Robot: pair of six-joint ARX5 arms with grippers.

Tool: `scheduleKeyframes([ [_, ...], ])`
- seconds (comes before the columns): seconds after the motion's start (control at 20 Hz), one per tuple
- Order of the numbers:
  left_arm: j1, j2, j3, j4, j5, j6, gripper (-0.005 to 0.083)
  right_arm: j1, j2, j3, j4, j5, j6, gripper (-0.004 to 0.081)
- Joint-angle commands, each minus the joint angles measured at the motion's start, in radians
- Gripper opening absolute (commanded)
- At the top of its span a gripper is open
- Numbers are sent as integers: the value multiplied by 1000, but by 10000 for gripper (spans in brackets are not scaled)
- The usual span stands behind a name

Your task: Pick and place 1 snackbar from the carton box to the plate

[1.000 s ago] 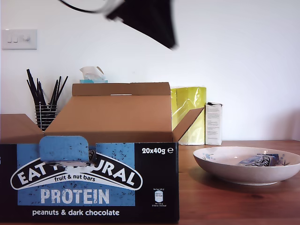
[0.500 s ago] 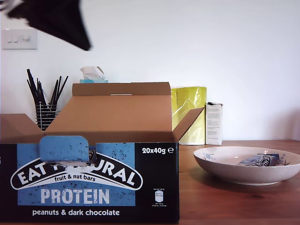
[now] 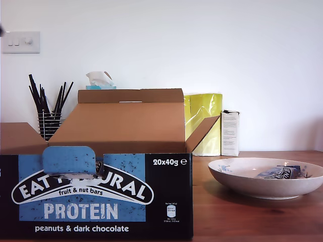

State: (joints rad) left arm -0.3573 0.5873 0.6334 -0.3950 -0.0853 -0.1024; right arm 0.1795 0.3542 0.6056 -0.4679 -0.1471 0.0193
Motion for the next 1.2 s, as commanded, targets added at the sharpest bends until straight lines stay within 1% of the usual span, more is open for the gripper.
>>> scheduleKeyframes([
  [0.0,32,-84,-53,16,-2,-3,-20,-27,6,-31,85,1,23,-13],
  [0.15,85,-226,-120,57,-2,-3,-20,-87,6,-106,256,5,37,-13],
  [0.25,105,-294,-145,80,-4,-3,-20,-115,-5,-160,340,5,37,-13],
  [0.35,109,-348,-164,90,-12,-9,-20,-122,-40,-221,394,5,40,-13],
  [0.4,109,-368,-188,111,-18,-21,-20,-122,-67,-256,433,4,68,-13],
  [0.5,108,-412,-260,174,-29,-48,-20,-121,-134,-320,491,25,79,-13],
  [0.65,108,-468,-381,257,-29,-43,-20,-119,-232,-411,534,27,83,-13],
  [0.85,108,-561,-509,292,-29,-17,-20,-120,-318,-526,582,26,69,-13],
  [1.0,109,-600,-563,287,-28,16,-20,-120,-340,-584,583,27,46,-13],
  [1.05,108,-600,-576,288,-24,28,-20,-120,-340,-596,583,27,42,-13],
  [1.15,108,-600,-580,278,-21,43,-19,-120,-340,-600,545,39,26,-13],
])
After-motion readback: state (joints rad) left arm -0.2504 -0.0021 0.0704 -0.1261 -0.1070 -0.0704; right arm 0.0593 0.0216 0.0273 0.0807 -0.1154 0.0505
